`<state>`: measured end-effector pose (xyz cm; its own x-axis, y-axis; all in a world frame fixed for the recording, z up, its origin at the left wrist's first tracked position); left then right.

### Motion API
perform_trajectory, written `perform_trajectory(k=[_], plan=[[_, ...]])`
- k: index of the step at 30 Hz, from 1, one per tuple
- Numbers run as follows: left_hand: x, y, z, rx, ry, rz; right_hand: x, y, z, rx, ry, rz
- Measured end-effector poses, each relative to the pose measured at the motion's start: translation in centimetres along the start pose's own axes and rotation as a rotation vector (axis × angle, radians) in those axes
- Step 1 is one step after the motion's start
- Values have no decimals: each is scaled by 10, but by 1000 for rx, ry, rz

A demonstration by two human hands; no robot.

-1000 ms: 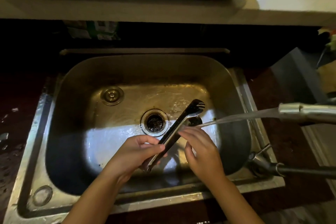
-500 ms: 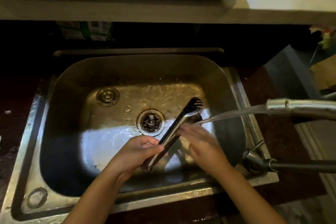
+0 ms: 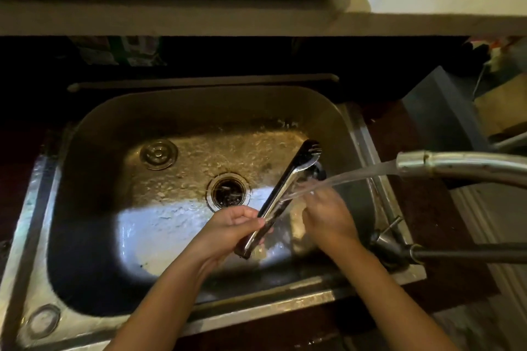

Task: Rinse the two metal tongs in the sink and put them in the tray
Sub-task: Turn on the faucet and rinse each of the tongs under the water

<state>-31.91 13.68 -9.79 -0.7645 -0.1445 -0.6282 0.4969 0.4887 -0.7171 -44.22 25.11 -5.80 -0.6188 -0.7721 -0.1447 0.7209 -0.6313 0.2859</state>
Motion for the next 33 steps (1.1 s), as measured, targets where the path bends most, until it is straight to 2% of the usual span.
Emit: perform_trajectory(k=[1, 2, 5, 7, 9, 12, 16, 20, 22, 25, 27, 29, 31, 33], plan=[[2, -1, -1, 2, 5, -12, -1, -2, -1, 26, 15, -28], [4, -2, -2, 5, 2, -23, -6, 7, -6, 71, 60, 31], [9, -2, -1, 7, -46, -34, -50, 53, -30, 154, 195, 416], [9, 0, -1, 3, -56, -29, -51, 52, -34, 147, 159, 476], [7, 4, 0, -3, -45, -18, -28, 27, -31, 153, 69, 288], [1, 10, 0, 7, -31, 21, 2, -24, -35, 236, 52, -150], [-6, 17, 3, 41, 24, 30, 7, -51, -33, 827, -88, -491], [-17, 13, 9, 30, 80, 17, 6, -36, -52, 1619, 68, -703], [-23, 10, 16, 57, 91, 32, 4, -22, -56, 1753, 100, -766], [-32, 3, 35, 252, 26, 30, -4, -4, -66, 1836, 135, -813], [-40, -5, 49, 448, -106, -36, -8, 5, -71, 1882, 163, -844], [-48, -17, 56, 756, -234, -153, -9, 12, -74, 1899, 167, -884], [-54, -22, 50, 1113, -287, -228, -7, 18, -75, 1922, 150, -894], [-54, -22, 41, 1324, -339, -285, -3, 20, -72, 1923, 116, -889]])
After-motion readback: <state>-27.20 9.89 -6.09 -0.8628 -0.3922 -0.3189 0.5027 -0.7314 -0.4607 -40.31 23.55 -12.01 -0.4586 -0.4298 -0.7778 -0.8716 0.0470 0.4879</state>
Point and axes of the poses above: each hand's wrist, its own x-axis towards the middle knuckle, its own z-axis out of the back of the hand, y = z × x, the point moved 5 cm from there along x, towards the middle knuckle, and after that the axes turned 5 degrees about y, right-handed, at the moved point
